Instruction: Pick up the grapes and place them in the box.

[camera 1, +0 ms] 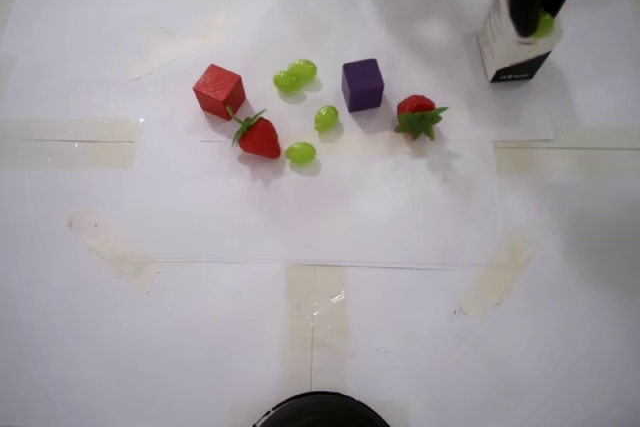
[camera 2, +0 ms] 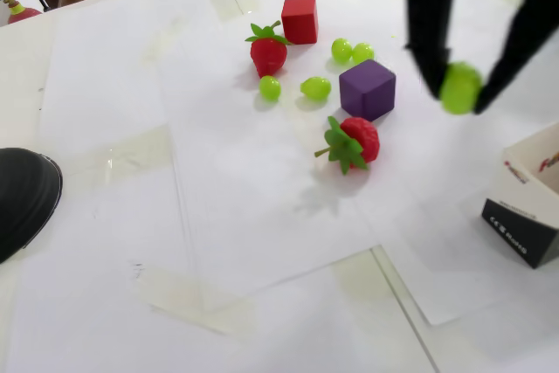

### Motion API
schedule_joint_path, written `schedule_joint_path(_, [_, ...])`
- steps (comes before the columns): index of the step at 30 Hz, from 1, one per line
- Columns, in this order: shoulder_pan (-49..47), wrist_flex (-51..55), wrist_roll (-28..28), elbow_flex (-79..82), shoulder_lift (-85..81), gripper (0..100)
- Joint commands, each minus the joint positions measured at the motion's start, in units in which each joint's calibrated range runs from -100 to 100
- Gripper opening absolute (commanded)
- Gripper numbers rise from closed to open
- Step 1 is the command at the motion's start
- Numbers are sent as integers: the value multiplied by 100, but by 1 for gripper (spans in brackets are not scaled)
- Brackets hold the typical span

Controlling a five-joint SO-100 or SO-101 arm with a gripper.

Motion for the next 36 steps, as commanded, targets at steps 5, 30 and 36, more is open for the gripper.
schedule_joint_path(5, [-681,55,-635,874,-856,6])
schedule_joint_path(30, [767,659,274,1383,-2026,21])
schedule_joint_path(36, [2106,929,1524,1665,-2120,20])
